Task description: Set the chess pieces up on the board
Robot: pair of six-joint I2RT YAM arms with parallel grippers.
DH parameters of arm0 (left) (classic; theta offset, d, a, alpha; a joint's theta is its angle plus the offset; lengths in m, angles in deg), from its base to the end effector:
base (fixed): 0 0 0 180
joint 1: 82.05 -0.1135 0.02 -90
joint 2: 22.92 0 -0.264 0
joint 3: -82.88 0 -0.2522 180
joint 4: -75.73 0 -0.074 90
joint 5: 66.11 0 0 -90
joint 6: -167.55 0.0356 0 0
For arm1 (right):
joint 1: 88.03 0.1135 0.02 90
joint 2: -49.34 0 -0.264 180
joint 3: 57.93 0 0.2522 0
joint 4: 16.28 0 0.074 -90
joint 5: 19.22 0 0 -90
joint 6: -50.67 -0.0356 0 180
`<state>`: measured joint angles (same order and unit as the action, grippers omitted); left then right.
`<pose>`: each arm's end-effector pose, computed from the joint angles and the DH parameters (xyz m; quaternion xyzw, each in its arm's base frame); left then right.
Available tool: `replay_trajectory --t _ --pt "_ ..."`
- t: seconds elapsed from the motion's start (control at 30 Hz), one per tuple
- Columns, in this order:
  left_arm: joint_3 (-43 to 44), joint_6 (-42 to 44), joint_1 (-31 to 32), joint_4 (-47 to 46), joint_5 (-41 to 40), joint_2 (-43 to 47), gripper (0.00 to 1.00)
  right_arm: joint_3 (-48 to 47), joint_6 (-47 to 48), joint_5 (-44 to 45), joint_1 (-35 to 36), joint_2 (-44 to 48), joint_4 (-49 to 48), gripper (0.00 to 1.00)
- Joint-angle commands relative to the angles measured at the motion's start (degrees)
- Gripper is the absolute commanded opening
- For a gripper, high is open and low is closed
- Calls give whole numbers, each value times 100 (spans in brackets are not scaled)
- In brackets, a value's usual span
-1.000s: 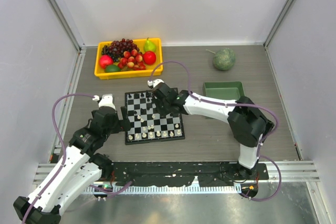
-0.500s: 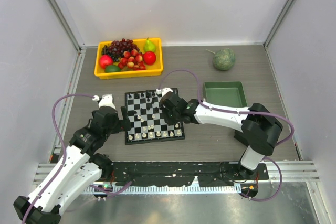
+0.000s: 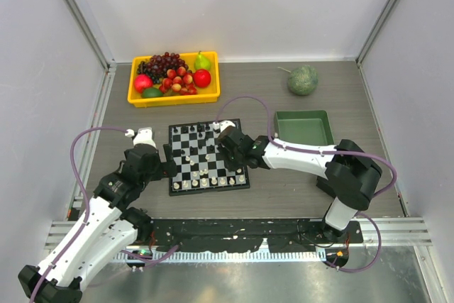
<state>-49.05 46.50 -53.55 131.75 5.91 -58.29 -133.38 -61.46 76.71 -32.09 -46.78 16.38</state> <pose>0.1188 -0.0520 0.2478 -0.0821 0.9053 -0.0698 0.4109 0.1988 0.2874 0.1992 -0.2601 0.9117 0.1597 0.2749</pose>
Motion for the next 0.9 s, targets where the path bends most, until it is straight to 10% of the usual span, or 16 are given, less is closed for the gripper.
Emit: replay_trajectory --t 0.0,0.87 --pt "-3 -42 -28 -200 14 -22 99 96 -72 74 48 225 -53 11" --pt "15 -50 -19 -280 49 -48 100 210 -37 4 66 198 -9 16"
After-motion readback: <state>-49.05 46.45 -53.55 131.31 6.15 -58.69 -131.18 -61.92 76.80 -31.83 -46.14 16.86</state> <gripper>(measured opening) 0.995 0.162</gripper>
